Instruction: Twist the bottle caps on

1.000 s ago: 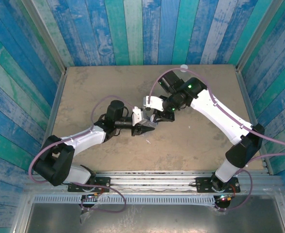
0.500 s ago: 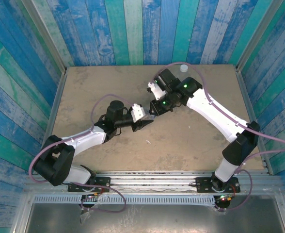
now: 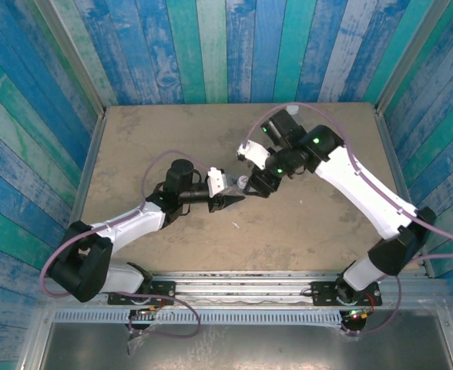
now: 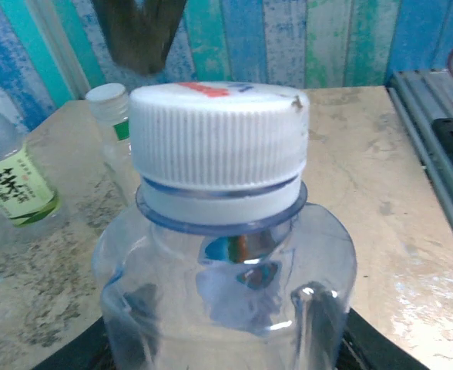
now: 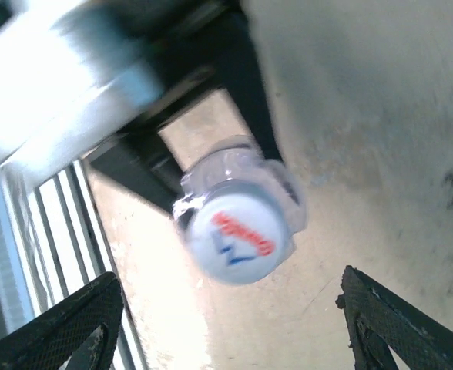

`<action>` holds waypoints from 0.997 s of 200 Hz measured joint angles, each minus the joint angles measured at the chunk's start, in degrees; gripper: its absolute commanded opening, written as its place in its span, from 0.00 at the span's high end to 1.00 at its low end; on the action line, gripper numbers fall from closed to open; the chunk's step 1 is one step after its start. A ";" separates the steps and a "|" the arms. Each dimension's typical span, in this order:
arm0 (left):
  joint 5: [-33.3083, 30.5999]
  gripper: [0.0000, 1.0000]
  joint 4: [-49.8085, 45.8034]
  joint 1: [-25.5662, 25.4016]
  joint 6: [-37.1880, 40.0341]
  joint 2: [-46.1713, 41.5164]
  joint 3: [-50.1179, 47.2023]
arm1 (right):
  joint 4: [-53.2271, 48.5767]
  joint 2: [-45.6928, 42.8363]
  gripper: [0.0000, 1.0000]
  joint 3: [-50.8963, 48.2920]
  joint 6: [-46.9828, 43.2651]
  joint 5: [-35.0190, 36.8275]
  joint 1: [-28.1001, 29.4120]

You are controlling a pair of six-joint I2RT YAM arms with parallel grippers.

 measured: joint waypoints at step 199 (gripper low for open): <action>7.17 0.52 -3.74 0.00 0.46 0.00 1.42 | -6.64 8.28 0.56 8.33 -33.53 -7.45 0.02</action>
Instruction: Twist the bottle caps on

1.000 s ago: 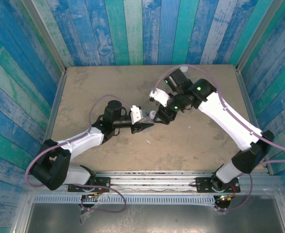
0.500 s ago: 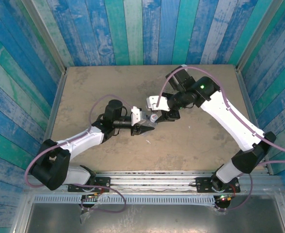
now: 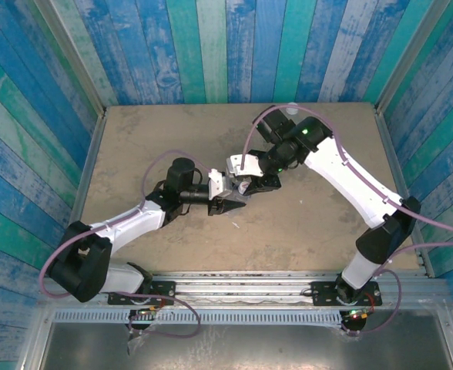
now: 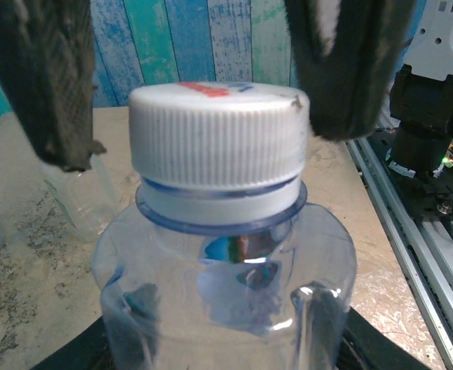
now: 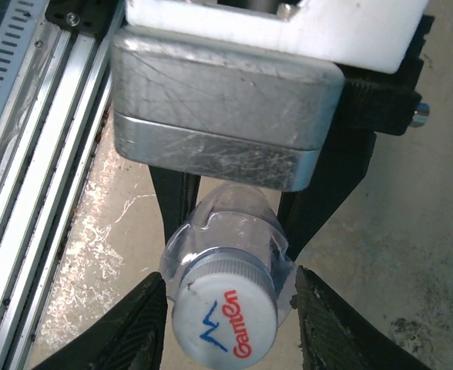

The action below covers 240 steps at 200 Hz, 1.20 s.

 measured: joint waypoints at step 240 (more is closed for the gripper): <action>-10.67 0.52 1.29 -0.07 -0.02 2.51 2.73 | 3.32 1.42 0.59 1.77 69.31 14.80 0.72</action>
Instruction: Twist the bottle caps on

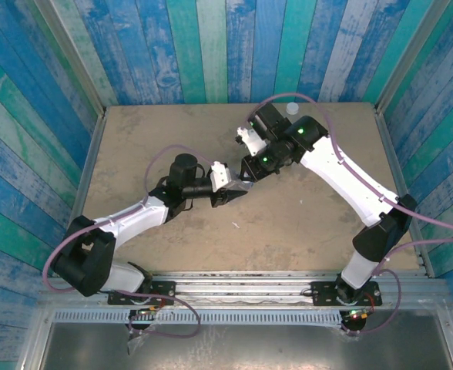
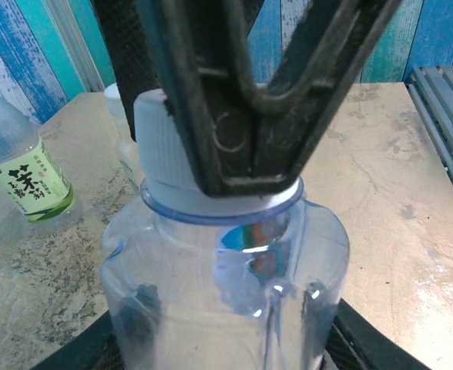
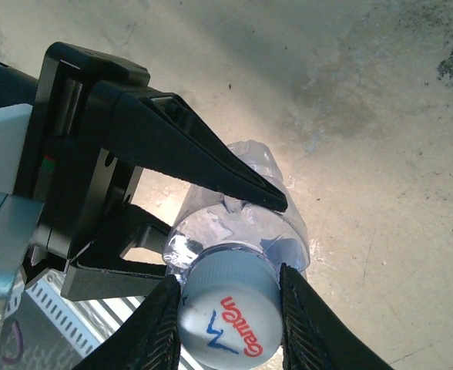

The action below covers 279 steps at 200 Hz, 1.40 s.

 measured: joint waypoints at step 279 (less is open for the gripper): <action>22.32 0.52 11.69 1.68 -11.82 0.00 0.55 | 28.26 -19.34 0.54 -25.18 -44.00 -33.53 -6.49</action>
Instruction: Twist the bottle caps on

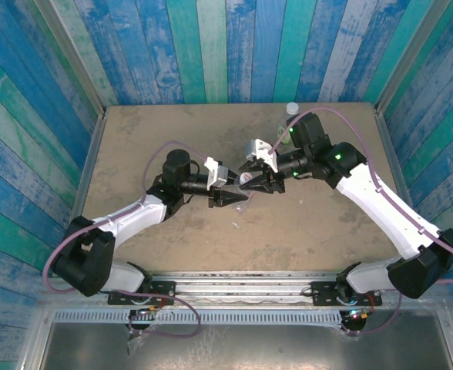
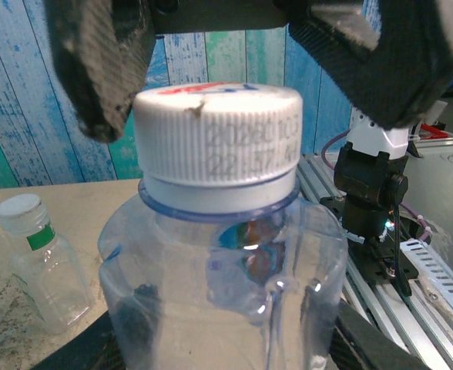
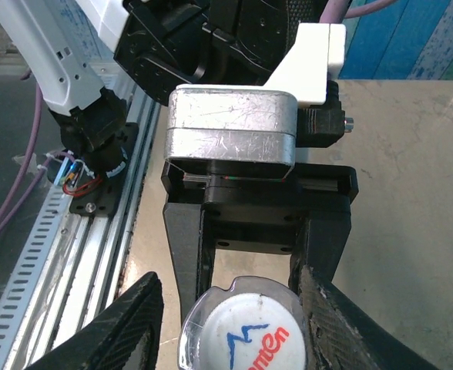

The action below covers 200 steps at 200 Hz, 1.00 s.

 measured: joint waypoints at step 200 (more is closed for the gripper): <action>-1.99 0.24 1.90 0.00 -2.78 0.00 0.15 | 0.44 1.27 0.76 0.02 0.92 -2.97 -1.88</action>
